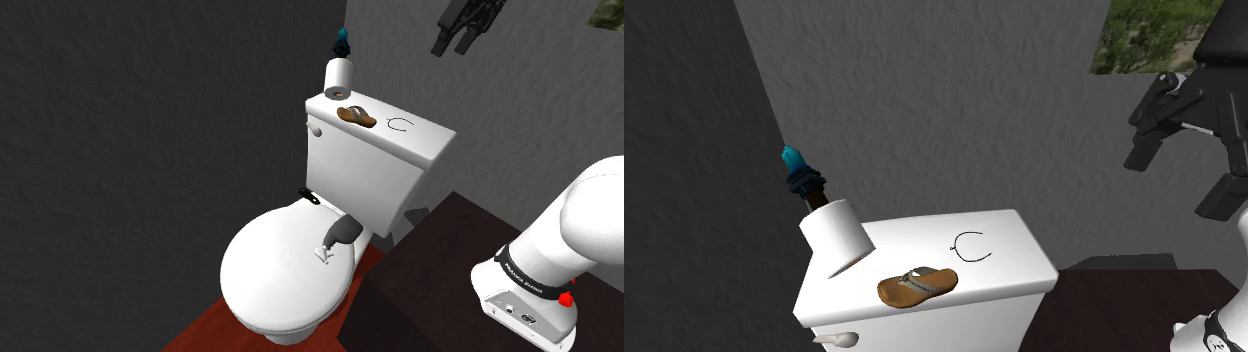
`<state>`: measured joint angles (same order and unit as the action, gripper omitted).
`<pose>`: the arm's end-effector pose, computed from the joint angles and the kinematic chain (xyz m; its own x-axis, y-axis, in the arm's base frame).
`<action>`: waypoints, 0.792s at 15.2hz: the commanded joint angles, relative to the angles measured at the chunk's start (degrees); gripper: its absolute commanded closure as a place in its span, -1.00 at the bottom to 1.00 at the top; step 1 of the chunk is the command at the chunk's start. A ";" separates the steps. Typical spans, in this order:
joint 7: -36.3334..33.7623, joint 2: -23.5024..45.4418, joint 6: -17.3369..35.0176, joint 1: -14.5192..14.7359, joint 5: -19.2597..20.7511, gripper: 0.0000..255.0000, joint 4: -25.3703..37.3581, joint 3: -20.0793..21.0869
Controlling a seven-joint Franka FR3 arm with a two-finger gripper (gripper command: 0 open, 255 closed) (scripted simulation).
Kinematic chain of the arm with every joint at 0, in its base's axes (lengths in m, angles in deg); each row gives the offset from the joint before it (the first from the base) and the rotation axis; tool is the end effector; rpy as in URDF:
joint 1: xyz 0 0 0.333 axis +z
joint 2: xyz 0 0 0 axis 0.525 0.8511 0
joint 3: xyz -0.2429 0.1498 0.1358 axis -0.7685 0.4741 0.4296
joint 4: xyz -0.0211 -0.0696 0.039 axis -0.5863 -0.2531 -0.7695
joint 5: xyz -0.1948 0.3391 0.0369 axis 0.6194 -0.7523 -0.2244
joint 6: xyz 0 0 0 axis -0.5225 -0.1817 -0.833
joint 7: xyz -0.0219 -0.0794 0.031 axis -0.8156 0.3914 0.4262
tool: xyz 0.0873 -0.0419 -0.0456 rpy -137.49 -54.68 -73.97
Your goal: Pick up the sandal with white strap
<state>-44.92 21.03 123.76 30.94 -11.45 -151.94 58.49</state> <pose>0.3272 0.0041 0.6346 0.9805 -0.0828 0.1780 -0.0666 -0.9933 -0.0949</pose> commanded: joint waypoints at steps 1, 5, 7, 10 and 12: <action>0.00 0.00 0.00 0.00 0.00 -1.00 0.00 0.00; 1.78 5.31 7.25 -0.37 0.74 -1.00 -1.85 -0.83; 2.63 8.34 10.79 -0.54 1.04 -1.00 -2.30 -1.25; 3.87 13.32 15.93 -0.77 1.40 -1.00 -2.37 -1.90; 4.68 16.87 19.20 -0.88 1.58 -1.00 -2.02 -2.35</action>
<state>-40.45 35.81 140.93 30.03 -9.90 -154.19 56.18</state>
